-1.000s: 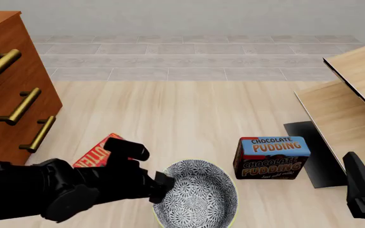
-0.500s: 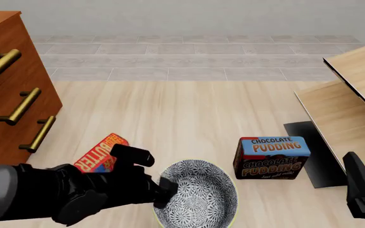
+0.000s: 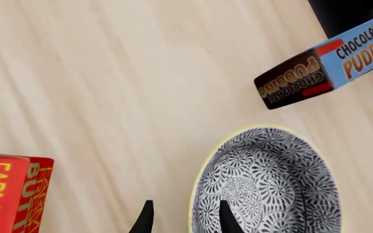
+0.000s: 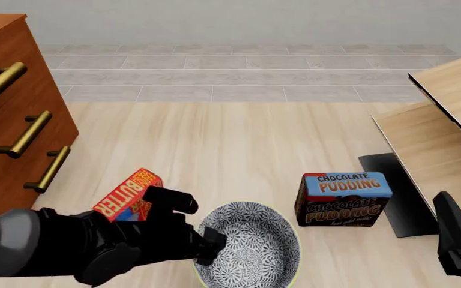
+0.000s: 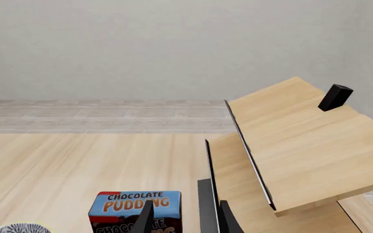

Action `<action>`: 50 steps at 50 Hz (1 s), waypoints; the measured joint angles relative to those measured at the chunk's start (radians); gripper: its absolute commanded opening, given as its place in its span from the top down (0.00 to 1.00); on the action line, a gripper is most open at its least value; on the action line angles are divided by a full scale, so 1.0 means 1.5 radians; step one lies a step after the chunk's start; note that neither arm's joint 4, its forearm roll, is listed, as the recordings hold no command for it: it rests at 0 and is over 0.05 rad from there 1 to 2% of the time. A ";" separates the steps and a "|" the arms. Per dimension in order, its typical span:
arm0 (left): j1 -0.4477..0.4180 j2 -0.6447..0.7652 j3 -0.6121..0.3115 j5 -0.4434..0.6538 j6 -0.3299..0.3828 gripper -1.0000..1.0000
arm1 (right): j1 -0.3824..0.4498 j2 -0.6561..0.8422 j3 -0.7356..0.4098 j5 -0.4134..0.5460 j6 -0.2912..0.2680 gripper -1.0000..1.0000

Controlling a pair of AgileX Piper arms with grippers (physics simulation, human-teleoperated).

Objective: Close the top drawer of the cabinet and put the bowl on top of it.

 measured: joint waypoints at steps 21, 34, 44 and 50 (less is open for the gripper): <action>-0.001 -0.008 -0.002 0.003 -0.019 1.00 | 0.000 0.000 0.000 0.000 0.000 0.00; 0.006 -0.057 -0.003 0.048 -0.009 1.00 | 0.000 0.000 0.000 0.000 0.000 0.00; 0.012 -0.120 -0.008 0.101 -0.003 1.00 | 0.000 0.000 0.000 0.000 0.000 0.00; 0.018 -0.163 -0.014 0.138 0.003 1.00 | 0.000 0.000 0.000 0.000 0.000 0.00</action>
